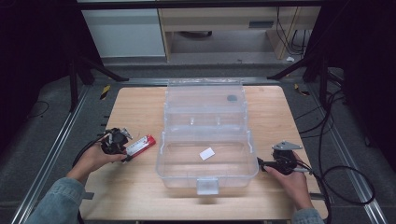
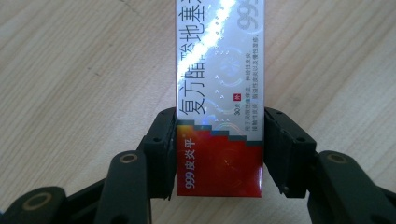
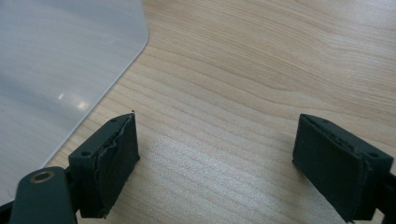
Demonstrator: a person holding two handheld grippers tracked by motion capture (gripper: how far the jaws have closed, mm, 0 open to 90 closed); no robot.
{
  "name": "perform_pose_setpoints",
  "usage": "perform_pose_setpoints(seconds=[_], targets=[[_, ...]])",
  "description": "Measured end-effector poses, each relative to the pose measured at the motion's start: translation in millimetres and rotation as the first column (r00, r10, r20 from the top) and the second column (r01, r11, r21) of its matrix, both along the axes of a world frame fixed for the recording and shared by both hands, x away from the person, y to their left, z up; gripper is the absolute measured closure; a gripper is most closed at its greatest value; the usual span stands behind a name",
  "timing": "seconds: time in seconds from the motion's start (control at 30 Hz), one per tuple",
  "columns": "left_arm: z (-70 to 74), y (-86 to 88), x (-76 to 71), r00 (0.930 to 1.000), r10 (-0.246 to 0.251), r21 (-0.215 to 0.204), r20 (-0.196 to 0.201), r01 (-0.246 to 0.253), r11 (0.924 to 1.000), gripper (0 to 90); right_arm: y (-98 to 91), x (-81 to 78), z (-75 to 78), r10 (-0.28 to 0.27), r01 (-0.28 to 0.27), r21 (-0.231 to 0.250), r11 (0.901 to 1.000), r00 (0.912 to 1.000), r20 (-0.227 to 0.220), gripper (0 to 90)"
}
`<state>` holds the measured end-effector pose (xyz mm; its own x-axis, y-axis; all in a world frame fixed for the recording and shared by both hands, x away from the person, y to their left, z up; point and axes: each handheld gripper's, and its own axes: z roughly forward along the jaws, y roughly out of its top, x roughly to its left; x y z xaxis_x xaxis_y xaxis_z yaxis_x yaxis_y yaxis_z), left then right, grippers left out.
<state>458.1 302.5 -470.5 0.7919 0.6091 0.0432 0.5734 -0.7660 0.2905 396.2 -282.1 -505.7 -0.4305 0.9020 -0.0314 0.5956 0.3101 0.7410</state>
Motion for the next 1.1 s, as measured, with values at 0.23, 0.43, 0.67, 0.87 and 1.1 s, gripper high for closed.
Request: perform_pose_setpoints(seconds=[0.23,0.43,0.67,0.87,1.1], targets=[[1.2,-2.4,-9.3,0.9964,-0.080,0.014,-0.028,0.081,0.9966,49.0,0.0,0.0,0.0,0.000,0.000,0.000,1.0000,1.0000,0.000,14.5],[1.2,-1.4,-10.3,0.9937,-0.104,0.005,-0.042,0.104,0.9946,48.7,0.1,-0.1,-0.1,0.001,-0.001,0.002,1.0000,1.0000,0.001,14.5],[-0.7,-1.7,-6.3,0.9944,-0.094,0.006,-0.049,0.094,0.9955,47.0,0.1,-0.1,-0.1,0.001,-0.001,0.002,1.0000,1.0000,0.001,14.5],[-3.8,-5.5,-3.4,0.9930,-0.098,0.022,-0.066,0.099,0.9948,47.0,0.0,0.0,-0.1,0.001,-0.001,0.001,1.0000,1.0000,0.001,14.5],[0.4,-8.5,-4.7,0.9931,-0.097,0.043,-0.067,0.100,0.9941,50.1,0.1,-0.1,-0.1,0.001,-0.001,0.002,1.0000,1.0000,0.000,14.5]])
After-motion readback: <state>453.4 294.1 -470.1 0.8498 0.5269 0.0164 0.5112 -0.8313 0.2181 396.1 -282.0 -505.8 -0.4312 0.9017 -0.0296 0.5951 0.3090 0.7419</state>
